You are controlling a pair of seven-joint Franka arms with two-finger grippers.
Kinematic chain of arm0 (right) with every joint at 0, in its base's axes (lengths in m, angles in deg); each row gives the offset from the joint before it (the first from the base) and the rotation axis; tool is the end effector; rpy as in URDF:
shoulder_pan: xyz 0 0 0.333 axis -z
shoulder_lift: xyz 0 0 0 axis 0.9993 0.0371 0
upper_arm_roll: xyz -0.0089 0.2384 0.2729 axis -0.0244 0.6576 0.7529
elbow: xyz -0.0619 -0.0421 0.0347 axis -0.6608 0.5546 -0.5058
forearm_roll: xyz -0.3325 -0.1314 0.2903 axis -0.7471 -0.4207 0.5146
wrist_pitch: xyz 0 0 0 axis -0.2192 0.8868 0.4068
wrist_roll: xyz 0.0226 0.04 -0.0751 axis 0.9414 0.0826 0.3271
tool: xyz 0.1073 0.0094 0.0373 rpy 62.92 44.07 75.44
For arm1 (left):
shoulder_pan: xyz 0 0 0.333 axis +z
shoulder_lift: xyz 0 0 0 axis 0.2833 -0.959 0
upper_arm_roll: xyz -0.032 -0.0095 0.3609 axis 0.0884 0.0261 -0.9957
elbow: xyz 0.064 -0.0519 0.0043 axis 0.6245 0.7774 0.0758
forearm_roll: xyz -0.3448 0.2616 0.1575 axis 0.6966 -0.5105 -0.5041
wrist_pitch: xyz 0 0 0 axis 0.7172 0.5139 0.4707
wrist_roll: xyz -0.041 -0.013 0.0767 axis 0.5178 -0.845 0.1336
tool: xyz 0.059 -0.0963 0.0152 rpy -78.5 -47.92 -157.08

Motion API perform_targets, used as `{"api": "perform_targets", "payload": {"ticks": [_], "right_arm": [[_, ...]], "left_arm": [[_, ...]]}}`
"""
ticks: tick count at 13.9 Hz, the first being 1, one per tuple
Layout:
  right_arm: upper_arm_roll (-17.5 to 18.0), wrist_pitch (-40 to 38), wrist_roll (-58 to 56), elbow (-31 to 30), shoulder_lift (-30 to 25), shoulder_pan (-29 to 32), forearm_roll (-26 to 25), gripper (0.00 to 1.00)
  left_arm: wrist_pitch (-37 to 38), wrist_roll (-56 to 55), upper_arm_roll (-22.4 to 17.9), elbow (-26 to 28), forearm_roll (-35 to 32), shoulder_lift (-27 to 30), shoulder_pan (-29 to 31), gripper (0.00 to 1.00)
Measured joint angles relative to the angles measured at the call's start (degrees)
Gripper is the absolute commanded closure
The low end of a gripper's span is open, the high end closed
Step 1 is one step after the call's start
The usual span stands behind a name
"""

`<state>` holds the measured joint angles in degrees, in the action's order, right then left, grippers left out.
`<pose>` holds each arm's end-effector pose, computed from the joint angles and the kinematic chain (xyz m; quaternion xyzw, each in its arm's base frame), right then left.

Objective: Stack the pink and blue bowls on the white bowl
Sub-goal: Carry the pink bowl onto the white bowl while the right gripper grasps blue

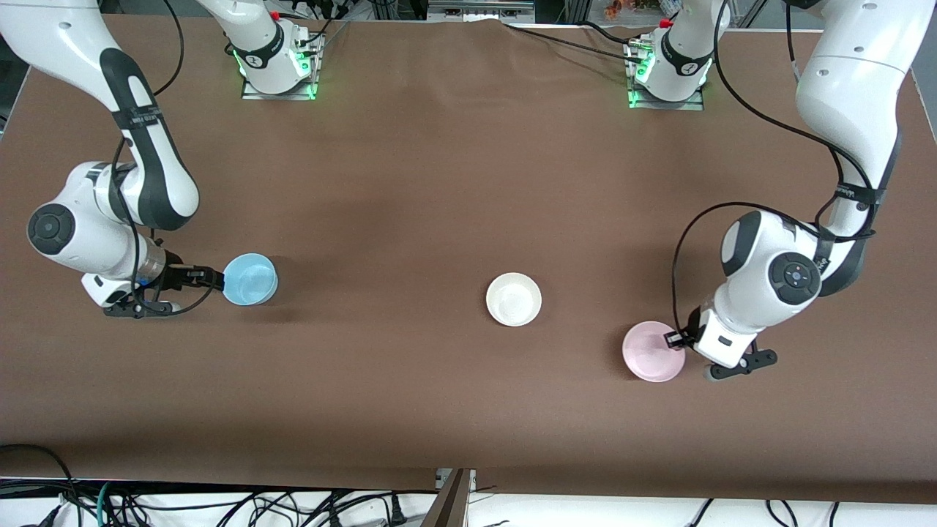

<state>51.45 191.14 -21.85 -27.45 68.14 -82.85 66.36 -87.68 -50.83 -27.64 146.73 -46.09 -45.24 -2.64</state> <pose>0.6914 -0.0460 0.2276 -0.9998 0.0048 0.0088 0.0169 0.7828 -0.1239 0.2655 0.9844 0.1649 0.0385 0.0468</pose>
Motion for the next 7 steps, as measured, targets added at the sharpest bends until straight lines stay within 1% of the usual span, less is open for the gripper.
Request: {"api": "perform_targets", "payload": {"ticks": [2,4,7], "right_arm": [[0.0,3.11,0.03,-0.92,0.91,0.0,0.2,0.0],[0.06,5.8,0.07,-2.55,1.44,0.0,0.2,0.0],[0.22,6.01,0.07,-3.23,1.55,-0.01,0.2,0.01]], "left_arm": [[0.94,-7.15,3.64,0.17,0.0,0.15,-0.16,1.0],[1.2,-12.29,6.18,1.2,-0.01,0.19,-0.92,1.0],[1.17,-16.91,7.01,2.54,-0.01,0.2,-3.53,1.0]]}}
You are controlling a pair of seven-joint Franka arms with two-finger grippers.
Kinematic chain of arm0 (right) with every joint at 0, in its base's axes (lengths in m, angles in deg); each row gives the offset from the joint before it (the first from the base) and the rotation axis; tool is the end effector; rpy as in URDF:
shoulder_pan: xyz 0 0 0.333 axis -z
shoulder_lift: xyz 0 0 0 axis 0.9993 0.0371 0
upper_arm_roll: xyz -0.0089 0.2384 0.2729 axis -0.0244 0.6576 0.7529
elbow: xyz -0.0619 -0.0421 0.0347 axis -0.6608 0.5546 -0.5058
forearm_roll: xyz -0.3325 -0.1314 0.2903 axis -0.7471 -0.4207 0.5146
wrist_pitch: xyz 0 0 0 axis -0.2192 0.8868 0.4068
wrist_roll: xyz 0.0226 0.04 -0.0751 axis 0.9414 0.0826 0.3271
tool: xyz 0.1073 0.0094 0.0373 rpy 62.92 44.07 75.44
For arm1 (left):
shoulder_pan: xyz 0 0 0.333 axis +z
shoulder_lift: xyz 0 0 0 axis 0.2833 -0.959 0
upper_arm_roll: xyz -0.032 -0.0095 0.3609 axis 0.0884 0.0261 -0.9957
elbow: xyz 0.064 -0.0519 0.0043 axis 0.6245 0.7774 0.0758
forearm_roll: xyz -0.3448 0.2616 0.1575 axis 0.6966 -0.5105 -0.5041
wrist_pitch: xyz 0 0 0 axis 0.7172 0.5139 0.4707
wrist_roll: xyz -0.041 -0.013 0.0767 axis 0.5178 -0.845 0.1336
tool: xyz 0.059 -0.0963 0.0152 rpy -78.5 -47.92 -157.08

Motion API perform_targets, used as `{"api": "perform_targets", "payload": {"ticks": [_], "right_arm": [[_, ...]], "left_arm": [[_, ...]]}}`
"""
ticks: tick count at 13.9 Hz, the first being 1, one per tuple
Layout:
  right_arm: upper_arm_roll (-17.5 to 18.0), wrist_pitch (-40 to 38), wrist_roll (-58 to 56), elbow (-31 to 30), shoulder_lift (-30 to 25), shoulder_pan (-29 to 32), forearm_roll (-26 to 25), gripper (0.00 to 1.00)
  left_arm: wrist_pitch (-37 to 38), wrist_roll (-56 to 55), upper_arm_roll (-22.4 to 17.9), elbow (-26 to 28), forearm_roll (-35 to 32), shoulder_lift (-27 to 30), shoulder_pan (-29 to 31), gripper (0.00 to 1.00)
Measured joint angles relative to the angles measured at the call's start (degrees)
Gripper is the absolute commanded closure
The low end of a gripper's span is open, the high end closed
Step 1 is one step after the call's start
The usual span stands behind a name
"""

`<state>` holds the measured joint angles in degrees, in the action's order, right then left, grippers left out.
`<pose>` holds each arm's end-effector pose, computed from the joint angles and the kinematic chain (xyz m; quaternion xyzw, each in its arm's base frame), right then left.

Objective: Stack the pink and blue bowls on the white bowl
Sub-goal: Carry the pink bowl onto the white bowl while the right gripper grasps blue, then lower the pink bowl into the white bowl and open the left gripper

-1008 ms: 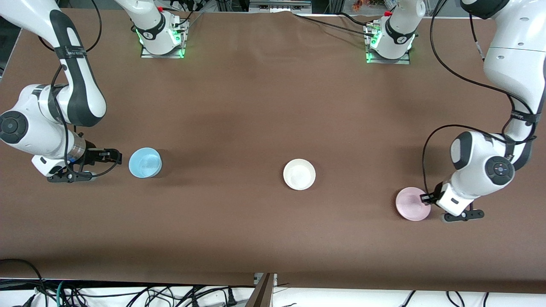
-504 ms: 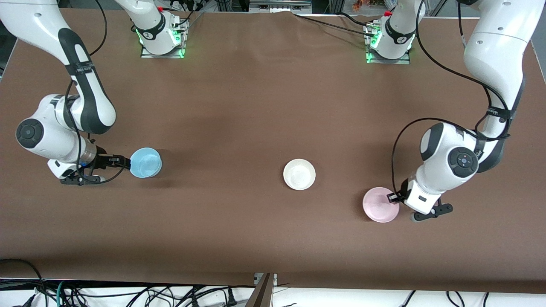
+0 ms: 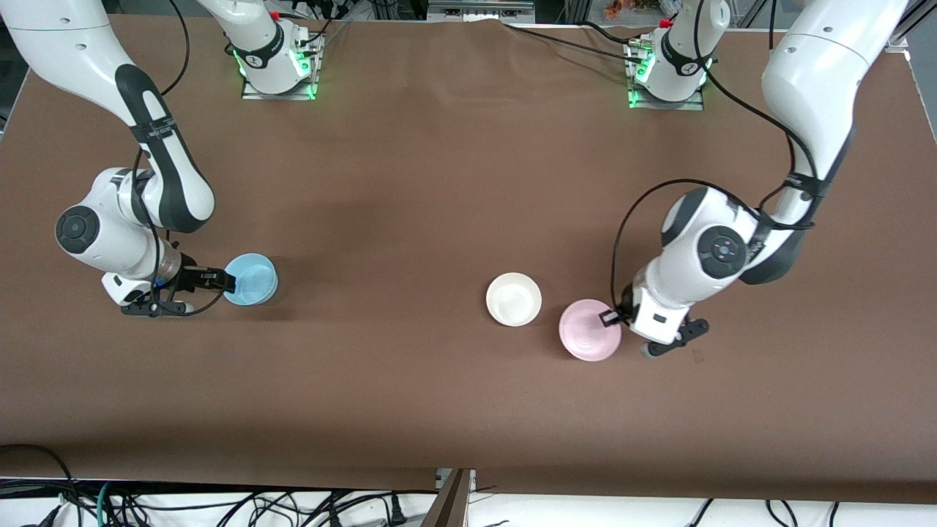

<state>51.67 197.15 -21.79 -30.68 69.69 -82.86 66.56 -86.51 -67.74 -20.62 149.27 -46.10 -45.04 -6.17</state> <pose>0.6775 -0.0427 0.1932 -0.9998 0.0061 -0.0020 0.0171 0.7376 -0.2509 0.2716 0.9710 0.2269 -0.0011 0.0760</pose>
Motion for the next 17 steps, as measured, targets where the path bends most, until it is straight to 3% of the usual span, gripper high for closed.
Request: {"api": "perform_targets", "payload": {"ticks": [1,4,6,8,13,17], "right_arm": [[0.01,-0.03,0.0,-0.03,0.0,0.0,0.0,0.02],[0.07,-0.36,0.0,-0.14,0.0,-0.01,0.0,0.32],[0.2,-0.9,0.01,-0.29,0.01,-0.03,0.0,0.37],[0.24,-1.24,0.05,-0.4,0.01,-0.03,0.01,0.48],[0.3,-1.42,0.06,-0.82,0.02,-0.04,0.02,0.81],[0.3,-1.91,0.08,-0.91,0.03,-0.03,0.02,1.0]], "left_arm": [[-0.08,-1.62,0.06,0.28,0.0,0.0,-1.06,1.0],[-0.19,-6.4,0.29,0.45,0.0,0.32,-4.3,1.0],[-0.19,-8.84,0.34,0.52,0.0,0.84,-5.98,1.0],[-0.22,-9.64,0.39,1.16,-0.01,1.29,-6.64,1.0],[-8.42,-10.77,0.46,10.19,-0.01,4.84,-6.75,1.0],[-10.31,-13.41,0.54,13.14,-0.01,7.19,-6.99,1.0]]}}
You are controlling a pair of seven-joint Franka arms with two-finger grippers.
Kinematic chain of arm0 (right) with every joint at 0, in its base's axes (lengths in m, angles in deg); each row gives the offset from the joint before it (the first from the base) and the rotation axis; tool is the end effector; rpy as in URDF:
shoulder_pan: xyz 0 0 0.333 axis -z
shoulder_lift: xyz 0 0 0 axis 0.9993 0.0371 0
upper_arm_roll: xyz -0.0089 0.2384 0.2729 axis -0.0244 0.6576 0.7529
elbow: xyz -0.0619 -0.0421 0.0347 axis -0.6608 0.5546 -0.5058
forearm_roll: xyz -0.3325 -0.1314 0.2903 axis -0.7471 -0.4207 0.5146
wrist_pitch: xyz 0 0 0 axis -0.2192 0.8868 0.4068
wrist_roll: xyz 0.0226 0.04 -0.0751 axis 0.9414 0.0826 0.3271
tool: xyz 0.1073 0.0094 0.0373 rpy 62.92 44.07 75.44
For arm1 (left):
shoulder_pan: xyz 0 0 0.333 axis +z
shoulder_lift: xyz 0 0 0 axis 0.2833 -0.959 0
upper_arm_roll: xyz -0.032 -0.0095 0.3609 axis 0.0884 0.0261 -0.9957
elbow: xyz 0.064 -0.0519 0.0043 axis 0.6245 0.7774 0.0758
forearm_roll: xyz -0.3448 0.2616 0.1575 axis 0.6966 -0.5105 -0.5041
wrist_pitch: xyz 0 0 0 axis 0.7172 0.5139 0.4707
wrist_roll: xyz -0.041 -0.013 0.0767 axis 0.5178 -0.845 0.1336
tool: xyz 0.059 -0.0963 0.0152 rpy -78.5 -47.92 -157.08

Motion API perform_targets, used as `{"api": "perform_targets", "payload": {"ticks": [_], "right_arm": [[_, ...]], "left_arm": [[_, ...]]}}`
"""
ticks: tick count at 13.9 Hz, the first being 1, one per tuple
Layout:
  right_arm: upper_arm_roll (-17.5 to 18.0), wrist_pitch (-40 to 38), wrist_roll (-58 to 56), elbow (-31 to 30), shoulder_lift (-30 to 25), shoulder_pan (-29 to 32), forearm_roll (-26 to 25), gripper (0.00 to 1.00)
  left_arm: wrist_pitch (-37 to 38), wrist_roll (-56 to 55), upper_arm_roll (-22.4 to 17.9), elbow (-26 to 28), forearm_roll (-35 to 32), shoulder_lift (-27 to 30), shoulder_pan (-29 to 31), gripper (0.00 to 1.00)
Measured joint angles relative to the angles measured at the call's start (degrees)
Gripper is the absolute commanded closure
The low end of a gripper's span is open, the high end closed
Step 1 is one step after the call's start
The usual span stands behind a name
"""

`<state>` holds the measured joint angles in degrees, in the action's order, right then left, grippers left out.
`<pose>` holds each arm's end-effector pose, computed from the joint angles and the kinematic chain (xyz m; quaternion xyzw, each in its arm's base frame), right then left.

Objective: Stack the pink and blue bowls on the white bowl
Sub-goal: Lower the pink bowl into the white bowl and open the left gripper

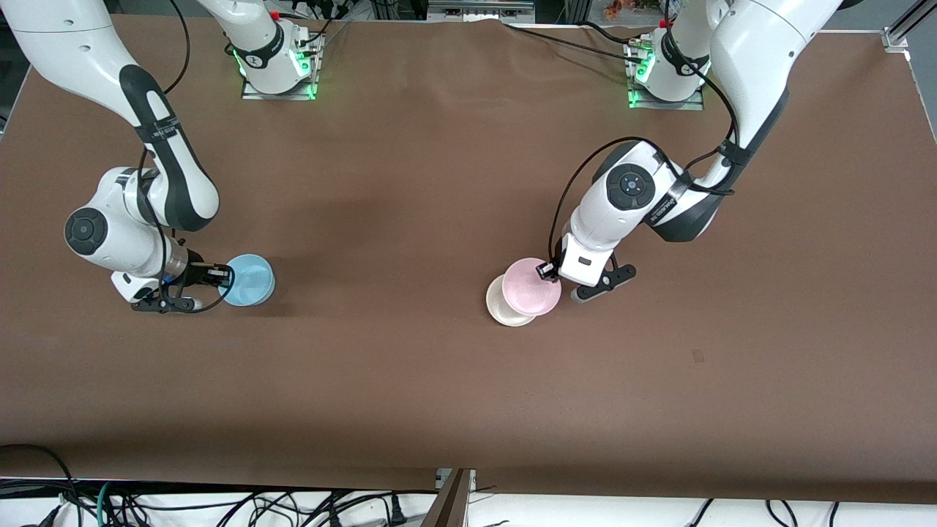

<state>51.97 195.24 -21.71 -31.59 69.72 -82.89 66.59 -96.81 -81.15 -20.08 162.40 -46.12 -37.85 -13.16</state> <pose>0.6671 -0.0379 0.1832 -0.9995 0.0042 0.0228 0.0204 0.6368 -0.3544 0.2662 0.9651 0.2453 0.0164 0.0904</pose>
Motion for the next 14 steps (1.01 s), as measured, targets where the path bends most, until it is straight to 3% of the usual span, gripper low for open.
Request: {"api": "perform_targets", "payload": {"ticks": [10,14], "right_arm": [[0.38,-2.02,-0.06,0.3,-0.83,0.0,0.39,1.0],[1.38,-9.31,-0.06,3.59,-1.14,-0.05,0.4,1.0]], "left_arm": [[-8.64,-3.84,0.04,5.17,-0.87,1.18,-1.65,1.0],[-10.36,-4.71,-0.25,5.88,-2.3,1.17,-1.65,1.0]]}}
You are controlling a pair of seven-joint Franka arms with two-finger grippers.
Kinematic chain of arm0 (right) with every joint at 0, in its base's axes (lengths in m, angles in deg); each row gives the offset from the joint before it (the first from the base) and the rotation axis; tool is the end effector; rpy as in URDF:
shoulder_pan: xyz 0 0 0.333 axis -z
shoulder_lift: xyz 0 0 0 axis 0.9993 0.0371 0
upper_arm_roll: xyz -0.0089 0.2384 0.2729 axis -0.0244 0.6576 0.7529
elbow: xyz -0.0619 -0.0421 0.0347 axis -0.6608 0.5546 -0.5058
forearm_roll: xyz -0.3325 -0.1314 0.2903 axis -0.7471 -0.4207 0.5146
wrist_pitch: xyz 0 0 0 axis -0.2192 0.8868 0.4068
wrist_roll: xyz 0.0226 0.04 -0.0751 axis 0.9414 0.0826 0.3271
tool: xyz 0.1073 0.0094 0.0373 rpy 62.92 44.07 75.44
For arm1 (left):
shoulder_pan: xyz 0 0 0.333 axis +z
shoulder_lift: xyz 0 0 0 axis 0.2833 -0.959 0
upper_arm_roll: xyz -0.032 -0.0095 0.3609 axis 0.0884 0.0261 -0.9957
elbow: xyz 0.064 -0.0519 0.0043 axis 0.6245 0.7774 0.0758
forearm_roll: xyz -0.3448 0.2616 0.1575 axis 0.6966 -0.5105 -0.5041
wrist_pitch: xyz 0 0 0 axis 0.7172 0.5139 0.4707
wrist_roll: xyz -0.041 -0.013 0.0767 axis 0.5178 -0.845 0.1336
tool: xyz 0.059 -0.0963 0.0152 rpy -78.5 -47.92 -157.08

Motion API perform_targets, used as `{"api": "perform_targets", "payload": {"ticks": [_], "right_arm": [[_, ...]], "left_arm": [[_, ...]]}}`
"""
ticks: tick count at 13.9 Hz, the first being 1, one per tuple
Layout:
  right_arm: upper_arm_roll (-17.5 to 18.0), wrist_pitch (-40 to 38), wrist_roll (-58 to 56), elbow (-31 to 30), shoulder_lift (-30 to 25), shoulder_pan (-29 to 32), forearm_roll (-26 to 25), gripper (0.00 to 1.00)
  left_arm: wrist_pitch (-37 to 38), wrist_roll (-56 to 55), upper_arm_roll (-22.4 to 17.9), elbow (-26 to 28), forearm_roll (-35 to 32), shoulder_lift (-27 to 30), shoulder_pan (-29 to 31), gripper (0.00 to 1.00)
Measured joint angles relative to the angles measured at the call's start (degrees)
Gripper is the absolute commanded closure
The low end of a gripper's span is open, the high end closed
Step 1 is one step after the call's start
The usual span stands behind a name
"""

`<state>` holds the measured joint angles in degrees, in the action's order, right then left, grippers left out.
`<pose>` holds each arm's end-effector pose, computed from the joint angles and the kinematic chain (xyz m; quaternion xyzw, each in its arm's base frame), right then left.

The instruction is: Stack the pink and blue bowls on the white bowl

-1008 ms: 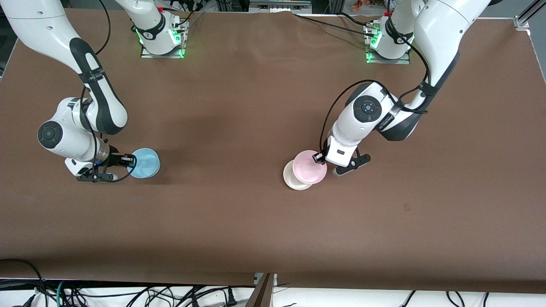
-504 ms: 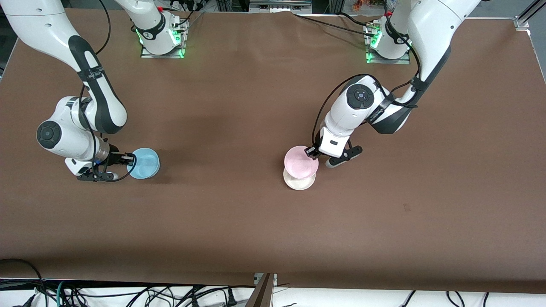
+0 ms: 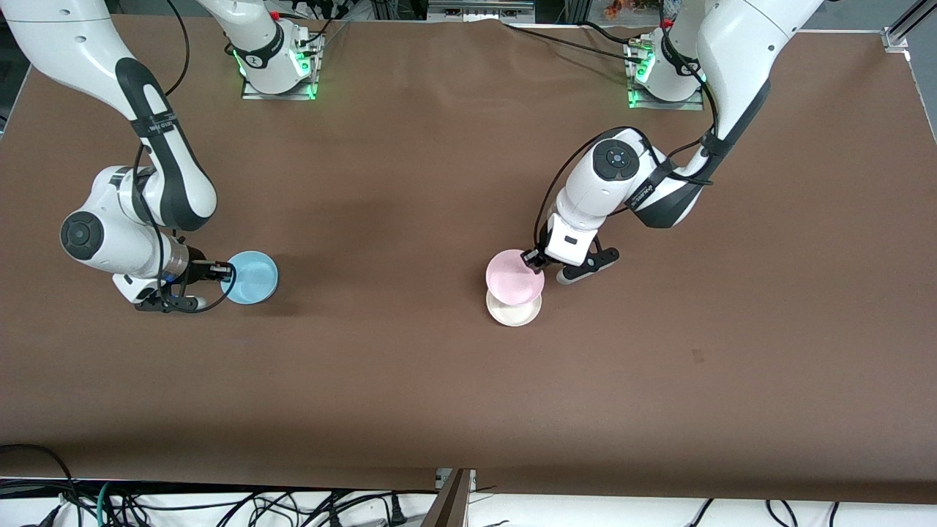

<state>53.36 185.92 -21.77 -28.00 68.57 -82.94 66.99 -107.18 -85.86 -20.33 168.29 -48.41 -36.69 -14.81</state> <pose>0.6771 -0.0211 0.2114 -0.9975 -0.0073 0.0622 0.0320 0.6021 -0.3755 0.2504 0.9596 0.2465 0.0445 0.1282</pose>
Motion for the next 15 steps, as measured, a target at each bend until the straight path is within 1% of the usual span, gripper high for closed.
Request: {"api": "perform_targets", "payload": {"ticks": [4,6,8,12,15], "right_arm": [[2.01,-10.55,0.03,7.37,-0.23,-0.27,0.45,1.0],[2.2,-13.56,0.03,10.07,-0.34,-0.59,0.55,1.0],[2.37,-16.25,-0.06,12.3,-0.36,-0.6,0.55,1.0],[3.5,-24.57,-0.04,18.21,-1.45,-0.61,0.59,1.0],[4.02,-26.7,-0.02,19.7,-2.24,-0.83,0.65,1.0]], "left_arm": [[-1.55,-0.02,-0.45,0.27,0.0,0.0,0.0,1.0],[-1.63,-0.03,-0.62,0.36,-0.7,-0.14,0.0,1.0],[-2.27,-1.24,-1.14,0.43,-3.55,-0.79,0.0,1.0],[-4.83,-6.08,-1.9,0.46,-9.99,-2.72,-0.01,1.0],[-5.29,-7.29,-1.9,0.19,-10.71,-2.89,-0.16,1.0]]}}
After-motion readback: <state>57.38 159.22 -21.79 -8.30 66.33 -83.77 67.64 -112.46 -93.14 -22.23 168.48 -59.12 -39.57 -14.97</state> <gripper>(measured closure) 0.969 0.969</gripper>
